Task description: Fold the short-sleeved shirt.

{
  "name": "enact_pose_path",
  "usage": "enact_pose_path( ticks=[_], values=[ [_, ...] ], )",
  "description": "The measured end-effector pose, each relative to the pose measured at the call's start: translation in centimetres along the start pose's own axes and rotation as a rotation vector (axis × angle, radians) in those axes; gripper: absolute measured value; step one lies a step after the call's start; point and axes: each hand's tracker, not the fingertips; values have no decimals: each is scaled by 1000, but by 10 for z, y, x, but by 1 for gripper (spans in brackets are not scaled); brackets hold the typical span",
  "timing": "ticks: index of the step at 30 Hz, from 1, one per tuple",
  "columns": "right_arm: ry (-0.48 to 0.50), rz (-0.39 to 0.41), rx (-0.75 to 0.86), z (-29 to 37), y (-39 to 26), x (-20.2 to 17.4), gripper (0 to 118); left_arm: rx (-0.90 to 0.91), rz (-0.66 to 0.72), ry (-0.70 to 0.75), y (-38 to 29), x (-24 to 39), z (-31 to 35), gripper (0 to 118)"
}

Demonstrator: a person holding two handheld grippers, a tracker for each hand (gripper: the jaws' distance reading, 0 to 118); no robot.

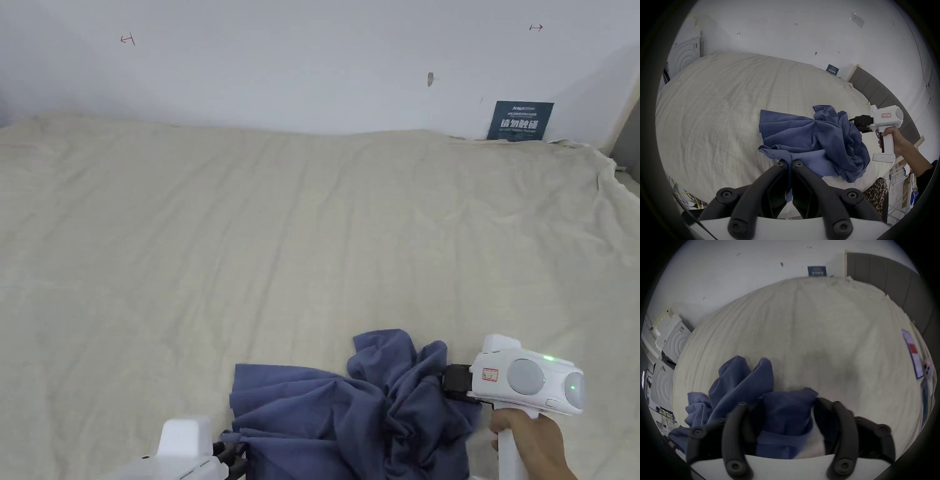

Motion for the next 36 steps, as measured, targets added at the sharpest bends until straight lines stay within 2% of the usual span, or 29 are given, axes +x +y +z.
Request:
enact_pose_path(
  ticks=[2,3,7,17,25,31,36],
  values=[
    [20,-1,3,2,-6,-5,18,-1,-1,1,0,-2,-1,2],
    [31,15,12,4,-8,-8,6,-2,0,1,0,-2,-1,3],
    [-23,117,112,28,-13,-16,5,3,11,-9,-1,-1,0,3],
    [19,137,382,154,5,-2,4,82,22,-36,29,-5,19,3],
    [-20,146,521,248,48,2,4,252,-17,29,126,-19,54,3],
    [-30,150,621,290,90,-12,4,374,-53,86,210,-14,84,2],
    [-60,179,704,311,132,-34,4,448,-101,139,275,-14,82,2]
  ],
)
